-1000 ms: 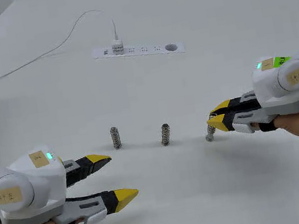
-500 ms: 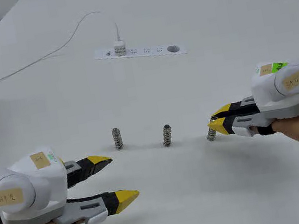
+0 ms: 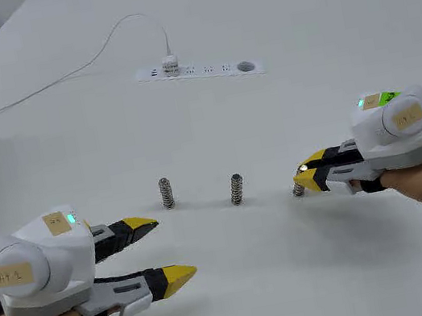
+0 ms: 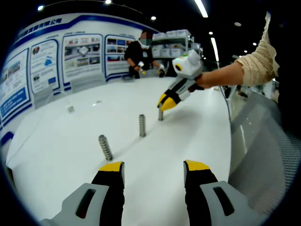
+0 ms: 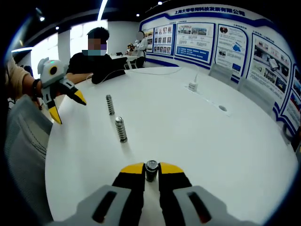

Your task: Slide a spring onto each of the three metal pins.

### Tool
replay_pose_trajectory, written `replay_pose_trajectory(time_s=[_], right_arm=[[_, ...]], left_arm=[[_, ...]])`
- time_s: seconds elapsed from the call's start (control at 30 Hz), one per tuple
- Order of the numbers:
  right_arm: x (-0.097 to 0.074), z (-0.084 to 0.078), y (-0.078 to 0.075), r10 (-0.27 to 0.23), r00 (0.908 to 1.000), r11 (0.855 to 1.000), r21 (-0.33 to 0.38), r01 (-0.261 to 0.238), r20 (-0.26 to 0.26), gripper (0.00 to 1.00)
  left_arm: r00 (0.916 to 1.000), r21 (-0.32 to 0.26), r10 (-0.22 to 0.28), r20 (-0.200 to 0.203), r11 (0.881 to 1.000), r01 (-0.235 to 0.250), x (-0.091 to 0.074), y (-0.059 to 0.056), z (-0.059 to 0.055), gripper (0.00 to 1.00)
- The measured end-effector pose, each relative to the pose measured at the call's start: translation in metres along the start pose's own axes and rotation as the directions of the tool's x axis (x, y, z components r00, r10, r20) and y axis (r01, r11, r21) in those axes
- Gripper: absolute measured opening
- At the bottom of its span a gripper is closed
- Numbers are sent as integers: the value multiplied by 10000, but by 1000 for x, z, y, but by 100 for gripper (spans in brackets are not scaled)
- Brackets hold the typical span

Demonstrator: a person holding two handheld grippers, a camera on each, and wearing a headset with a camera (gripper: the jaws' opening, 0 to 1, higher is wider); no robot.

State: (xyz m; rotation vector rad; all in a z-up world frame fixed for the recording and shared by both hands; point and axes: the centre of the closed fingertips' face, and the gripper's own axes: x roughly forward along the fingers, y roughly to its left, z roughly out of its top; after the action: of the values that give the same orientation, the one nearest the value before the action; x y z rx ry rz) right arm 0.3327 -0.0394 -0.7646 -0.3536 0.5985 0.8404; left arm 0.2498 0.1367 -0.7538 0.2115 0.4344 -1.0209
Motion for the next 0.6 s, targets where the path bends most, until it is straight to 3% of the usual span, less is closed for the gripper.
replay_pose_trajectory(time_s=[0.6], right_arm=[[-4, -8, 3, -86, 9999, 9999, 84, 86, -79, 19]], left_arm=[[10000, -10, 17, 69, 10000, -17, -1, 1, 3, 52]])
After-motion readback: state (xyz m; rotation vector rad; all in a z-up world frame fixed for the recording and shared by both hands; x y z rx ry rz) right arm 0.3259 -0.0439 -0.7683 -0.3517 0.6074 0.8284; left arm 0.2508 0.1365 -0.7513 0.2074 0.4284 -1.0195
